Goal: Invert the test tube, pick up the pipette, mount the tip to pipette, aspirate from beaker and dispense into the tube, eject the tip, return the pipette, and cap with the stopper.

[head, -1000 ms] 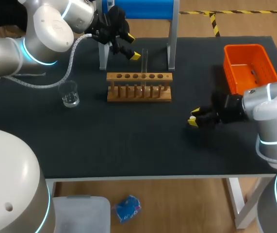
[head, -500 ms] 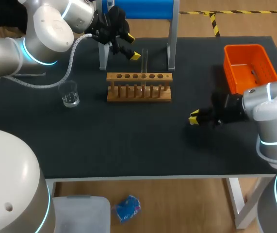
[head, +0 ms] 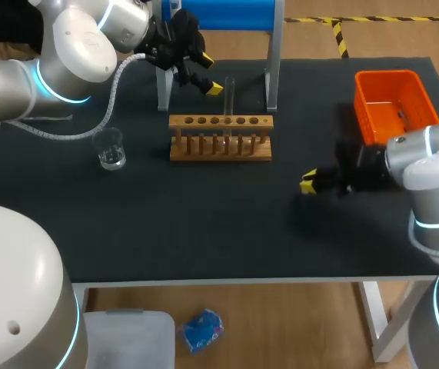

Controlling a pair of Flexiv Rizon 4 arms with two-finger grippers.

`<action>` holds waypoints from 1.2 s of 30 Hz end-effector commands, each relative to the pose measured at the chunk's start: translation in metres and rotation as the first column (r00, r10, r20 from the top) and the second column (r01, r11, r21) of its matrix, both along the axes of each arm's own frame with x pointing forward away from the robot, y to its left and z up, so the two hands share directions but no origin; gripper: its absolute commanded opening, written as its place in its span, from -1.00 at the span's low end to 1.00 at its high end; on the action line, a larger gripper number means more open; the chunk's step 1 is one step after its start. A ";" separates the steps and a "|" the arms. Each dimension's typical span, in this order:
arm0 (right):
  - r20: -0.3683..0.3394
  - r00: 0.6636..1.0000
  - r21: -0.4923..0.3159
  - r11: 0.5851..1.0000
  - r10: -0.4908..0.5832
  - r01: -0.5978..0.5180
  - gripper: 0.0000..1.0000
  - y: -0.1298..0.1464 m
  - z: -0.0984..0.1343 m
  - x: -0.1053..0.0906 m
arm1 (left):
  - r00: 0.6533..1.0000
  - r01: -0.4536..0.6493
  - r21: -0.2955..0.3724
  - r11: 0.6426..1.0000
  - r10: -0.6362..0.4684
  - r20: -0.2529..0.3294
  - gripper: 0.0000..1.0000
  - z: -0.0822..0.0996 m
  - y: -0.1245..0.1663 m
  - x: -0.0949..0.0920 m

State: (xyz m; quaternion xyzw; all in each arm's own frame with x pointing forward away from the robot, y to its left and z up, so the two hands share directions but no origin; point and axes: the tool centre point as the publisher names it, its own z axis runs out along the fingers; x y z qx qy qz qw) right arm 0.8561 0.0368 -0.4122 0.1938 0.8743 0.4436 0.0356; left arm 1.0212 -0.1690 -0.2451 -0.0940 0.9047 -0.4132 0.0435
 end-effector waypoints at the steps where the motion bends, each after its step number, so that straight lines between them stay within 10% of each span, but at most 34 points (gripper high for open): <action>1: -0.041 0.998 -0.028 0.998 0.047 -0.049 -1.00 -0.006 0.025 -0.002 | 1.000 0.001 0.004 1.000 -0.001 -0.004 1.00 0.001 0.000 0.001; 13: -0.018 0.966 -0.081 0.963 0.258 -0.258 -1.00 -0.008 0.086 0.005 | 1.000 0.001 0.004 1.000 -0.001 -0.004 1.00 0.001 0.000 0.001; 36: 0.139 0.943 -0.052 0.953 0.302 -0.298 -1.00 0.055 0.193 0.074 | 1.000 0.001 0.004 1.000 -0.001 -0.004 1.00 0.001 0.000 0.001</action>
